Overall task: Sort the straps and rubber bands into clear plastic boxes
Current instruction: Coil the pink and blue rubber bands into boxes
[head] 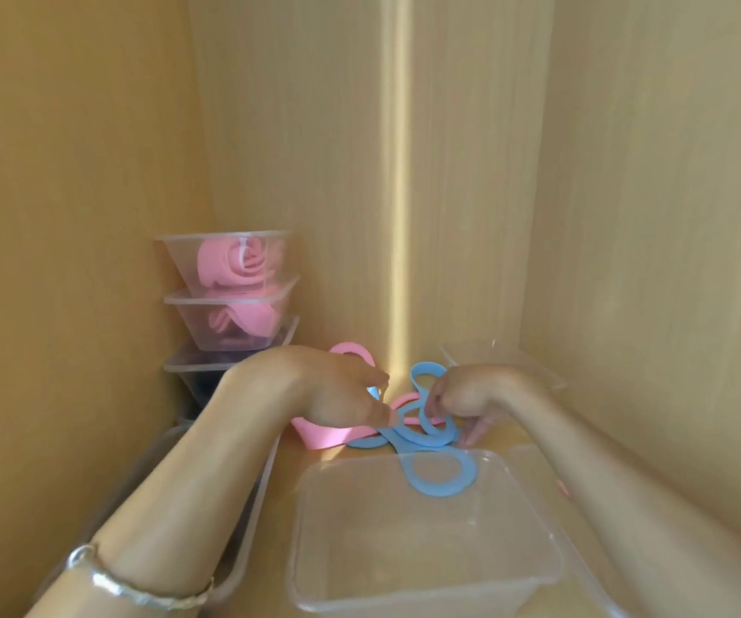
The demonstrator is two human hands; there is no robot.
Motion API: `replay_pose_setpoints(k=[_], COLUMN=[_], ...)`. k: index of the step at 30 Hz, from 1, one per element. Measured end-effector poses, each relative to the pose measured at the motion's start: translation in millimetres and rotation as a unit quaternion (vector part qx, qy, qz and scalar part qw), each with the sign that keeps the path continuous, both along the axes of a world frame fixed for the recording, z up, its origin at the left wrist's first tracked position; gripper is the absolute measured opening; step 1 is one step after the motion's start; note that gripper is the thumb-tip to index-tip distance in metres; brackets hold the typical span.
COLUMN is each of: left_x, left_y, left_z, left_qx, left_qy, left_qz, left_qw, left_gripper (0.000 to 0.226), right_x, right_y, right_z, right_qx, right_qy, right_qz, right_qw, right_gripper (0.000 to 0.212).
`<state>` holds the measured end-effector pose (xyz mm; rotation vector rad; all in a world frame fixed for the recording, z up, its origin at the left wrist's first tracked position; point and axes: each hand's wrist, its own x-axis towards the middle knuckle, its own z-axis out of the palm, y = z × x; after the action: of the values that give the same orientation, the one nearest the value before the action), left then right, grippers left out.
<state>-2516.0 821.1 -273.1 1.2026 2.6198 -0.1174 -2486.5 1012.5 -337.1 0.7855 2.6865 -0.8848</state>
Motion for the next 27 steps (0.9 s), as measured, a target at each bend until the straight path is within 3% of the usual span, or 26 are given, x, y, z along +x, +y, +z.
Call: replay_pose_setpoints(k=[12,17,19,21,24,27], left_x=[-3.1,-5.3,-4.0,-4.0,-3.7,-0.6], left_y=[-2.1,-4.1,-4.3,-4.3,-4.3,-4.3], left_z=[-1.8,-4.5,-4.5,-4.7,-4.5,-4.1], left_qx=[-0.033,-0.033,-0.032,-0.029,-0.029,-0.032], left_qy=[0.020,0.017,0.015,0.011,0.011,0.006], left_qz=[0.004,0.008,0.010,0.012,0.015,0.009], left_qw=[0.999,0.999,0.999,0.999,0.999,0.999], left_gripper=[0.058,0.059,0.060,0.061,0.060,0.060], right_x=[11.9,21.0,27.1,31.0,31.3,29.3], right_y=[3.5,6.8,6.9,5.5,1.3,-3.5], right_z=[-3.7,2.3,8.4,10.6,3.9,-0.6], right_qx=[0.206,0.222,0.213,0.206,0.177,0.116], right_qy=[-0.060,0.144,0.187,0.121,-0.071,-0.131], right_qz=[0.109,0.101,0.122,0.163,0.183,0.166], right_qw=[0.971,0.959,0.951,0.957,0.964,0.970], right_gripper=[0.023,0.016,0.014,0.017,0.031,0.028])
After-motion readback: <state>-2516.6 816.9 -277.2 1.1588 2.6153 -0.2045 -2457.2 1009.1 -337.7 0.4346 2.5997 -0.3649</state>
